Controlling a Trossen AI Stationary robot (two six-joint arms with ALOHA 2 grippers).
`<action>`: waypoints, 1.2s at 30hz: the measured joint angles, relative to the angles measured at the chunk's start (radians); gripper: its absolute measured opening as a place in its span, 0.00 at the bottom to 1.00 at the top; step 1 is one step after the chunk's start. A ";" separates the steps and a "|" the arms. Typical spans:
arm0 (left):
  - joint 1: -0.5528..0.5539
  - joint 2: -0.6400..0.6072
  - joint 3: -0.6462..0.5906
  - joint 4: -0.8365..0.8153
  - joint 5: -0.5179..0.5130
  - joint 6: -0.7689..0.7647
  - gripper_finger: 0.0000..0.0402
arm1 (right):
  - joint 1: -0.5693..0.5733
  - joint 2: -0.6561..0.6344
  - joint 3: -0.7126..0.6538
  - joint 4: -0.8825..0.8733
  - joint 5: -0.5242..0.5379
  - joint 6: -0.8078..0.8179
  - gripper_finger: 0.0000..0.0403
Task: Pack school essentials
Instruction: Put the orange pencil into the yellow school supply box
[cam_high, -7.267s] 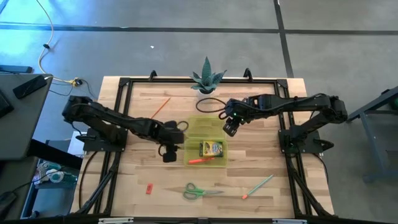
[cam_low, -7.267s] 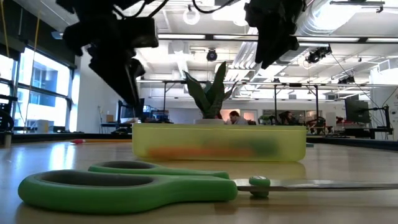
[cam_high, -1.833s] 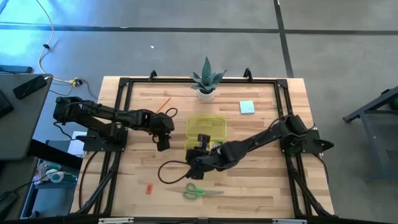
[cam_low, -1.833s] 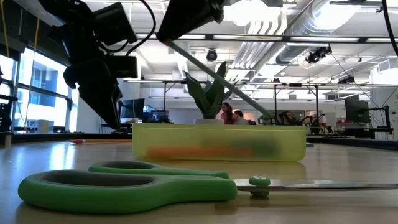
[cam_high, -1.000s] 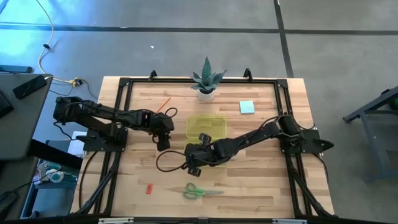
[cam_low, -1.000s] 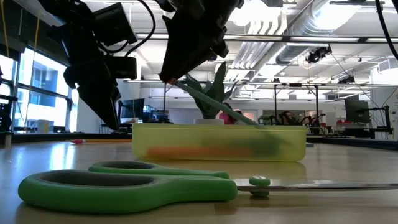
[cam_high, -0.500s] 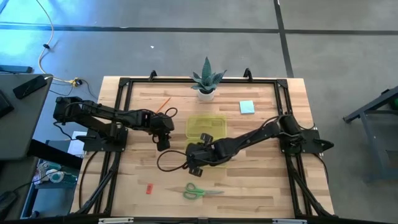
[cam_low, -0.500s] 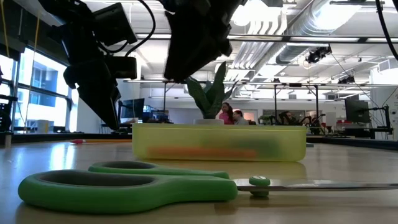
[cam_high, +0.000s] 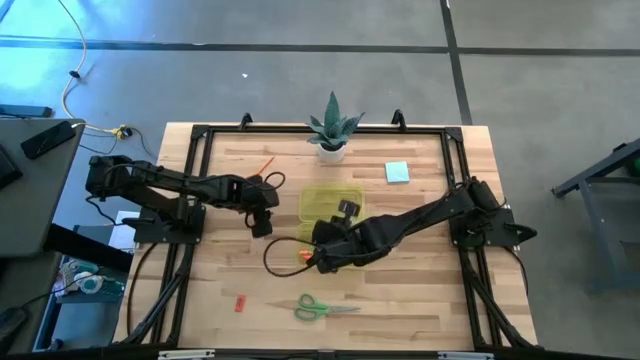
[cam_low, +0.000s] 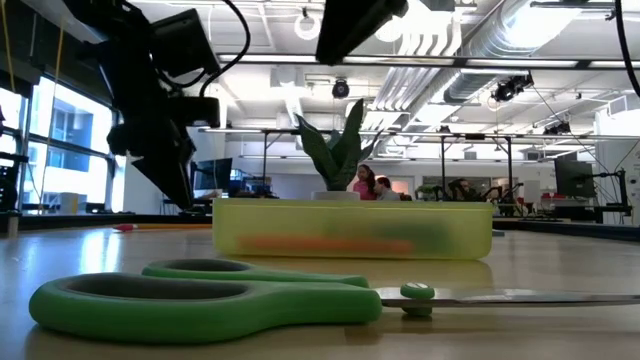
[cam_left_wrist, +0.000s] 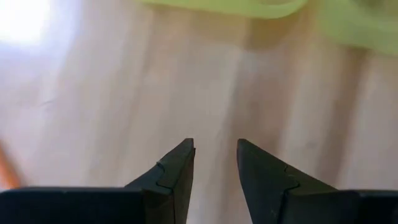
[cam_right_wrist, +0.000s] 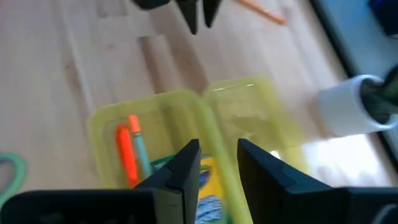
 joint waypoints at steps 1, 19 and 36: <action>0.010 0.000 0.000 -0.009 -0.021 -0.005 0.28 | 0.001 -0.009 0.000 -0.010 0.023 0.000 0.24; 0.315 0.000 0.098 -0.297 -0.128 -0.006 0.28 | 0.000 -0.186 0.000 -0.244 0.157 0.076 0.24; 0.498 0.000 0.115 -0.411 0.056 0.029 0.28 | 0.001 -0.372 -0.033 -0.511 0.063 0.301 0.24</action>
